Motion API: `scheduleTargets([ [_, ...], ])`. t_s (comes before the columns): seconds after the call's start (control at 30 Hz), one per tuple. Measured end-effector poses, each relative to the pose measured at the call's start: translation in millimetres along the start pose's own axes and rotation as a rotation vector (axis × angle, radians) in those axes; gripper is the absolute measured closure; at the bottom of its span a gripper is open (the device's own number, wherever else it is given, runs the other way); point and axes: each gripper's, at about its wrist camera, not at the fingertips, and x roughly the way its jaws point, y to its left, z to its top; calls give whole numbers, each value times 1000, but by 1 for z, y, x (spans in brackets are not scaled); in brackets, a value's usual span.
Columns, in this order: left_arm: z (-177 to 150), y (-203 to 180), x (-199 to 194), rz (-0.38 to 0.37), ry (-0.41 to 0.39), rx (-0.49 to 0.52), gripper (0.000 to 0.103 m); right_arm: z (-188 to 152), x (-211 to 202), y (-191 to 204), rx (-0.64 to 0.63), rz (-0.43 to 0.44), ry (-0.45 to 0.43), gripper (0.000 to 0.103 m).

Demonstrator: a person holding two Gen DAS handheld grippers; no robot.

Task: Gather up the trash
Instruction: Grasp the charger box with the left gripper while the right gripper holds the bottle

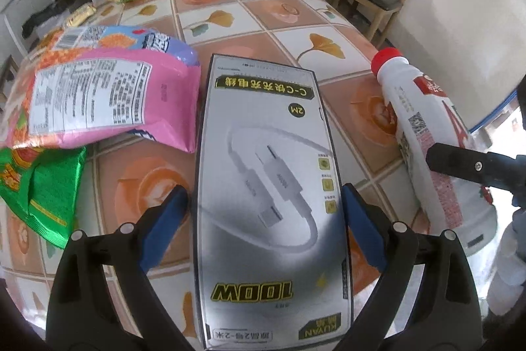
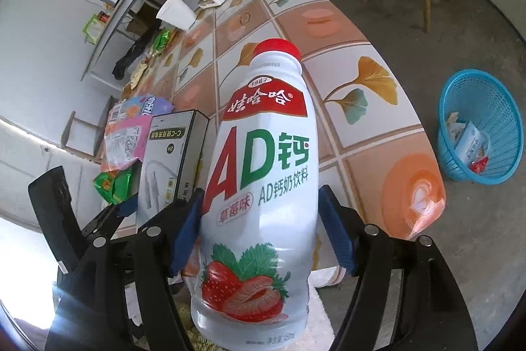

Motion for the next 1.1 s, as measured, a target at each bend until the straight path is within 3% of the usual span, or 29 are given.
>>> scheduleTargets([
  [0.3,-1,-9,0,18,-22,42,19,-2,4,8,-27,-53,-34,35],
  [0.4,-2,-10,0,23,-28,42,20,-3,4,7,-19,-50,-39,41],
  [1.1,-4,-17,-22,4,-87,56,21,-7,-14,-2,40,-2,-78,43],
])
